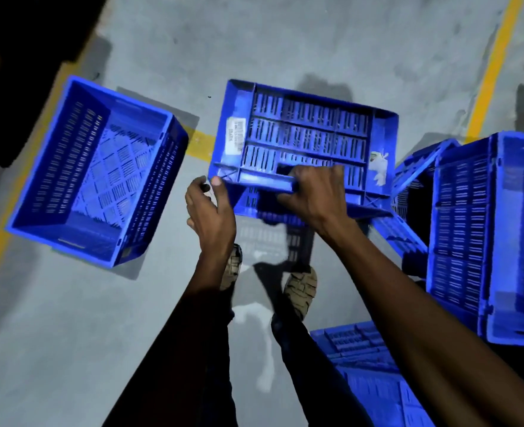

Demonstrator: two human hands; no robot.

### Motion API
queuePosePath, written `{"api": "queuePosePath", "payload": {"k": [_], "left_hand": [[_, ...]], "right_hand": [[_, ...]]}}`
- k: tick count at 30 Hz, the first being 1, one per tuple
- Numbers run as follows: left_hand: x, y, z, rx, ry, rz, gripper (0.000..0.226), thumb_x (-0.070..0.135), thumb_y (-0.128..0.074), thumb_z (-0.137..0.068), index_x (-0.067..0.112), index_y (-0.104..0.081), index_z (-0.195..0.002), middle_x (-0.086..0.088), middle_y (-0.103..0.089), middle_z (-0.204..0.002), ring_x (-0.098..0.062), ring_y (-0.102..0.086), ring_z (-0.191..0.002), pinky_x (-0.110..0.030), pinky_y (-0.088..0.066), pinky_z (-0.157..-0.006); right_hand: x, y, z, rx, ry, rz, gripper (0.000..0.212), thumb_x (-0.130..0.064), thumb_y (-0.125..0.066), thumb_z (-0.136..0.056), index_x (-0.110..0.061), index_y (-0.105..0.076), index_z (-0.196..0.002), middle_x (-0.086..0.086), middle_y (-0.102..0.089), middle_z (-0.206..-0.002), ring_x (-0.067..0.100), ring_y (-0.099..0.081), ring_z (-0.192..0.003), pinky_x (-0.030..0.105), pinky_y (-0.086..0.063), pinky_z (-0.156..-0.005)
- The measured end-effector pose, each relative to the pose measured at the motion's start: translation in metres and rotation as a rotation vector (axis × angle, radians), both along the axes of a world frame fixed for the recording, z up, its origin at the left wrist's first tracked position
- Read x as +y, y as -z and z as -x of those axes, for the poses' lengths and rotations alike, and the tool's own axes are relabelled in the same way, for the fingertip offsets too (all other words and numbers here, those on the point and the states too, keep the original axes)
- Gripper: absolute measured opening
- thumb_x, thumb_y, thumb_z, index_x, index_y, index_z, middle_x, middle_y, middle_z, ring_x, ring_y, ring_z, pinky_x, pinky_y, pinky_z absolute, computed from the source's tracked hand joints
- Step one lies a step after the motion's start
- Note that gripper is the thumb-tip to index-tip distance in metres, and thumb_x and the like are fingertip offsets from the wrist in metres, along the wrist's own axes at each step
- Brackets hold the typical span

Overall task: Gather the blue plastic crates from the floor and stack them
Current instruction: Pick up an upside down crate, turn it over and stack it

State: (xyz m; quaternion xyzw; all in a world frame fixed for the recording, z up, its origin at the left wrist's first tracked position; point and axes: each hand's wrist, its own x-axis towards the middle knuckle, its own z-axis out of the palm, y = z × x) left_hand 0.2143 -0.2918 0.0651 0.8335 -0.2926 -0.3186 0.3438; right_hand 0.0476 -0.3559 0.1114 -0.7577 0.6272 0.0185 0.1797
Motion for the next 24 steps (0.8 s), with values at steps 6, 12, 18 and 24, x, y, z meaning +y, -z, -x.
{"api": "queuePosePath", "payload": {"k": [6, 12, 18, 24], "left_hand": [[0.038, -0.014, -0.015, 0.084, -0.249, -0.09, 0.061, 0.05, -0.034, -0.099, 0.005, -0.037, -0.139, -0.013, -0.045, -0.141, -0.03, -0.044, -0.13, -0.05, -0.03, -0.109], [0.086, -0.122, -0.006, 0.13, -0.419, -0.175, 0.063, 0.05, -0.038, -0.1, 0.002, -0.039, -0.141, -0.016, -0.039, -0.145, -0.03, -0.038, -0.134, -0.053, -0.032, -0.105], [0.132, -0.217, -0.033, 0.035, -0.573, 0.001, 0.064, 0.05, -0.044, -0.096, -0.003, -0.043, -0.133, -0.019, -0.049, -0.135, -0.033, -0.046, -0.127, -0.043, -0.035, -0.103], [0.185, -0.251, -0.079, 0.052, -0.736, 0.004, 0.071, 0.056, -0.052, -0.092, 0.002, -0.042, -0.136, -0.021, -0.049, -0.137, -0.036, -0.049, -0.126, -0.046, -0.037, -0.104]], "right_hand": [[0.019, -0.052, -0.005, -0.098, 0.231, 0.106, 0.044, -0.056, -0.055, -0.067, -0.014, -0.065, -0.07, 0.018, -0.067, -0.065, 0.039, -0.065, -0.067, 0.044, -0.048, -0.079], [0.073, -0.178, -0.011, -0.193, 0.355, 0.066, 0.036, -0.045, -0.068, -0.074, -0.01, -0.07, -0.077, 0.02, -0.068, -0.07, 0.04, -0.065, -0.073, 0.04, -0.047, -0.072], [0.14, -0.301, -0.027, -0.345, 0.482, 0.106, 0.041, -0.052, -0.067, -0.066, -0.012, -0.068, -0.074, 0.015, -0.06, -0.061, 0.035, -0.065, -0.07, 0.035, -0.048, -0.065], [0.192, -0.39, -0.037, -0.531, 0.429, 0.22, 0.06, -0.07, -0.057, -0.059, -0.022, -0.077, -0.091, 0.006, -0.075, -0.075, 0.032, -0.069, -0.078, 0.036, -0.056, -0.075]]}}
